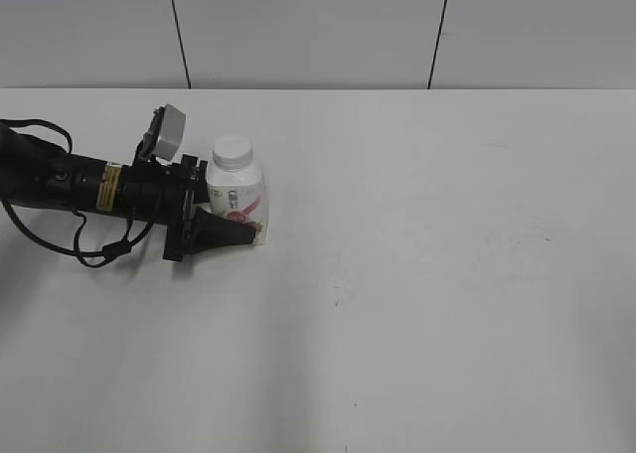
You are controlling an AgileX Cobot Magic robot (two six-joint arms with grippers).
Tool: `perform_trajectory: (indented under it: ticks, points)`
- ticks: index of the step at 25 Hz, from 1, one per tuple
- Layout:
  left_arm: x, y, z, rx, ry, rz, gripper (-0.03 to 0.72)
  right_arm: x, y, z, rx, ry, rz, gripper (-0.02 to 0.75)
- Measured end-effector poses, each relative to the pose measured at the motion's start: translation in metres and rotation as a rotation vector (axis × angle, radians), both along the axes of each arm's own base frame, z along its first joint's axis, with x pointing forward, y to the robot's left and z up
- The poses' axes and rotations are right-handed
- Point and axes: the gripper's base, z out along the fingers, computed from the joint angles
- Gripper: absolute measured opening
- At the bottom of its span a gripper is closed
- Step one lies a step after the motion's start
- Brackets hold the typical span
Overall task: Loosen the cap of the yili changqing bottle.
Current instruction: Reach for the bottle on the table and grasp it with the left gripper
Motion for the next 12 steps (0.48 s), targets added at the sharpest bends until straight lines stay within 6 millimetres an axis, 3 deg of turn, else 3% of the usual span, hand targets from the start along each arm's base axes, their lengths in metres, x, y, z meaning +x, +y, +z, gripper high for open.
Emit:
perform_trajectory:
  ticks: [4,12]
  points:
    - [0.0002,0.0000,-0.0010,-0.001,0.003,0.005,0.428,0.0000,0.0000,0.0000,0.000,0.000,0.000,0.566]
    - [0.0002,-0.0006,-0.0008,-0.003,0.003,0.005,0.421,0.0000,0.0000,0.0000,0.000,0.000,0.000,0.566]
